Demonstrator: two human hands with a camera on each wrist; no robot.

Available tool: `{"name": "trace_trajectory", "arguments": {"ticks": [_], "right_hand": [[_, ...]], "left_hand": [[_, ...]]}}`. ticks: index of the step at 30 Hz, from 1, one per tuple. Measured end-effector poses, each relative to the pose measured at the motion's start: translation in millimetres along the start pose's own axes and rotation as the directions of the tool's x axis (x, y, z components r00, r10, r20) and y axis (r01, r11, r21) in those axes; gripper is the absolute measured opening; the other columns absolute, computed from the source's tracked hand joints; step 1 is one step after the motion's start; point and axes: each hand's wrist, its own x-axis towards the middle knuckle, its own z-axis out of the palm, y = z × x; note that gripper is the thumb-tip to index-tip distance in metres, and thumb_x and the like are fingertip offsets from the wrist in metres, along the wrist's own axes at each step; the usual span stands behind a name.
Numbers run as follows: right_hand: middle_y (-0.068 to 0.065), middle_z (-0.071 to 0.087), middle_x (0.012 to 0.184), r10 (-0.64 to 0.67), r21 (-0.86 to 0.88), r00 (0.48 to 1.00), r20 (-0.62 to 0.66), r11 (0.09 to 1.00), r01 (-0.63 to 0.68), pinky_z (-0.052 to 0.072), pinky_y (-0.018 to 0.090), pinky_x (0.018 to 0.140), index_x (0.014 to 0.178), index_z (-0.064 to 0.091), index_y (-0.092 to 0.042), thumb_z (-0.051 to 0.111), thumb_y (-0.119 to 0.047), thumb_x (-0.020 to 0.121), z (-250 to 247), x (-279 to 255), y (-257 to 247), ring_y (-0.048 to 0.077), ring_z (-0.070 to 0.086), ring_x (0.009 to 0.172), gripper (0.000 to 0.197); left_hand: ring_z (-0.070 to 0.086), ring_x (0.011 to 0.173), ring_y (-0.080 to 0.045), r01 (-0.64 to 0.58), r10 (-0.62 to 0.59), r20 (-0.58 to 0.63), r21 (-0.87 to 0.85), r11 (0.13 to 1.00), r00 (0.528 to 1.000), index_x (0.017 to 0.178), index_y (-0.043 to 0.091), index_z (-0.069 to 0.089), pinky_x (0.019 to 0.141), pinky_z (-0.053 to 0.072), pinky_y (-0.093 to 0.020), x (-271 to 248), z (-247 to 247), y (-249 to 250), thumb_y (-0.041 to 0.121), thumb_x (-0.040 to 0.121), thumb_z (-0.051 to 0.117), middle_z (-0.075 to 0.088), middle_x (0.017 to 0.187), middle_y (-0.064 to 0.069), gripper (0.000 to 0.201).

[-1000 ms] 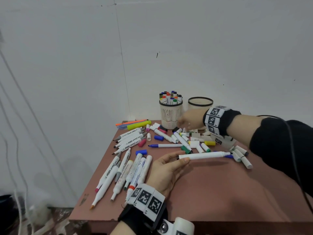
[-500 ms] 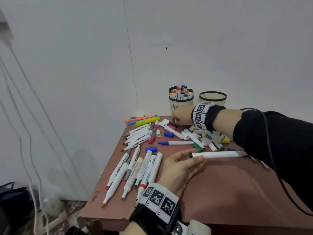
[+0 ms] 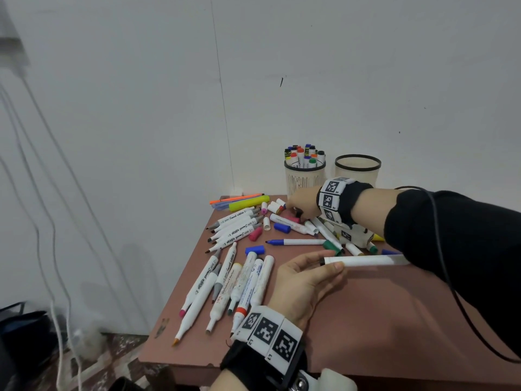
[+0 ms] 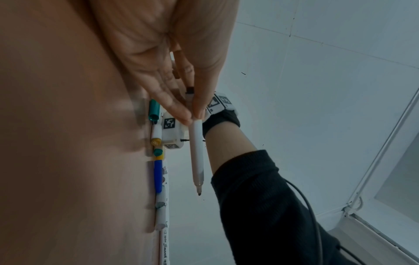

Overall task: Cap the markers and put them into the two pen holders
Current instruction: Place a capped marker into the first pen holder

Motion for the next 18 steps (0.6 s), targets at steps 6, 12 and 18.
{"name": "trace_trajectory", "arguments": {"ticks": [6,12,18], "right_hand": [[0.009,0.058,0.119,-0.018,0.022,1.000,-0.020,1.000,0.018,0.038,0.024,0.079,0.123,0.056,-0.006,0.056,-0.007,0.091,-8.0,-13.8,4.9,0.025,0.055,0.108,0.032],[0.001,0.061,0.111,0.030,0.180,0.980,-0.197,0.984,0.006,0.039,0.020,0.079,0.118,0.062,-0.014,0.054,-0.006,0.092,-34.1,-52.1,23.5,0.013,0.055,0.103,0.028],[0.005,0.064,0.113,0.135,0.342,0.859,-0.494,0.938,0.050,0.038,0.019,0.081,0.113,0.065,-0.014,0.058,-0.004,0.090,-50.1,-112.6,32.6,0.008,0.051,0.091,0.026]], "left_hand": [[0.070,0.067,-0.022,0.002,-0.002,-0.002,0.005,1.000,1.000,0.091,-0.003,0.066,0.059,0.056,-0.021,1.0,-0.9,-0.3,-0.016,0.077,0.062,0.070,0.082,-0.017,0.019],[0.070,0.066,-0.022,0.003,-0.003,-0.016,-0.025,1.000,1.000,0.094,-0.006,0.065,0.057,0.056,-0.021,0.3,0.6,0.6,-0.018,0.079,0.059,0.069,0.084,-0.019,0.020],[0.070,0.070,-0.019,0.015,-0.016,-0.050,-0.028,0.999,0.999,0.102,-0.007,0.062,0.060,0.057,-0.024,1.9,-0.1,-0.5,-0.016,0.080,0.060,0.067,0.091,-0.019,0.024]]}}
